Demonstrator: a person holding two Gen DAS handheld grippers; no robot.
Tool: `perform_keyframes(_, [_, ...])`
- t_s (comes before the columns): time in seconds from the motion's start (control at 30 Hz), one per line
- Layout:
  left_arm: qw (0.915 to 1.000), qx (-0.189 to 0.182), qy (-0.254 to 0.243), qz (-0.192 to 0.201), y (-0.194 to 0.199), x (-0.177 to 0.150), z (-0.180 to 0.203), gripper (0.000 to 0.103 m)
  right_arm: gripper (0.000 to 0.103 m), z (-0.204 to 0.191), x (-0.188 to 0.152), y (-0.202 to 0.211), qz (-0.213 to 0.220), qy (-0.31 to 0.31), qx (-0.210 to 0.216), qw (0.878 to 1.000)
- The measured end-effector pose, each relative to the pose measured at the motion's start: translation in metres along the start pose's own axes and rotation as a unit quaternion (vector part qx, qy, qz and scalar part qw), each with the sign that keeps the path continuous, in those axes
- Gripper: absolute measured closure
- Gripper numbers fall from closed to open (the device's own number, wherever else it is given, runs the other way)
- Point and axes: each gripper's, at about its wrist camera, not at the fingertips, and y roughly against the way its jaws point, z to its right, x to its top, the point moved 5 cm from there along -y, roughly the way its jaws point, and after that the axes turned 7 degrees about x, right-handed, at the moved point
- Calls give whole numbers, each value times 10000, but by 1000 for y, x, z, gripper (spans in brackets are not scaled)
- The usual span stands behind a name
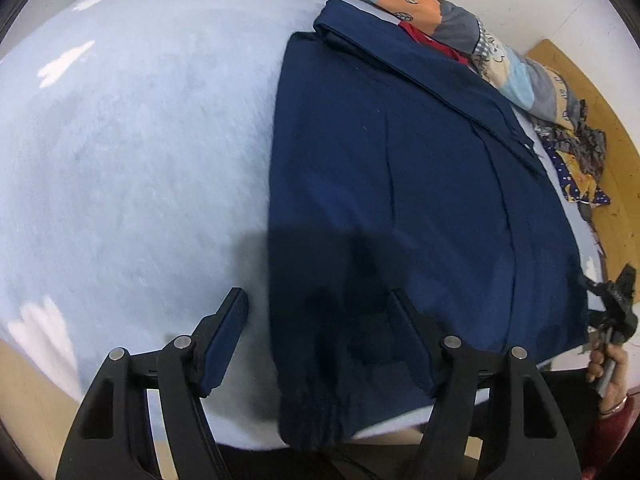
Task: Fold large clothes
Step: 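Grasp the navy jacket hem near the cuffs with both grippers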
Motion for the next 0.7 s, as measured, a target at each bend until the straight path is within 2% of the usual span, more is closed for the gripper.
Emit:
perform_keyframes(0.13, [9997,-205,58,-154,-3,-16,7,32,11,-5,-12,3,-44,87,95,9999])
perform_keyframes(0.2, [9998,-113,-53,-172,-5,-23,13,32,16,-10,-24,1,-151,84,294,9994])
perform_keyframes(0.27, [9997,-68,-147,-171,-5,-27,17,32,30,-19,-39,-4,-314,211,392,9985])
perform_keyframes(0.3, [9997,-67,-148,-170,-5,-28,18,32,42,-24,-46,-6,-367,288,412,9981])
perform_keyframes(0.33, [9997,-61,-138,-177,-5,-28,19,32,48,-28,-55,-9,-440,402,354,9976])
perform_keyframes(0.37, [9997,-69,-120,-185,-6,-28,19,32,60,-31,-59,-12,-462,488,296,9973])
perform_keyframes(0.4, [9997,-73,-113,-191,-6,-29,19,32,64,-33,-64,-13,-471,543,268,9971])
perform_keyframes(0.53, [9996,-37,-95,-261,-9,-29,20,32,67,-31,-69,-12,-427,436,322,9976])
perform_keyframes(0.7, [9981,386,-399,-266,-12,-36,29,32,66,-28,-69,-18,-502,305,298,9978])
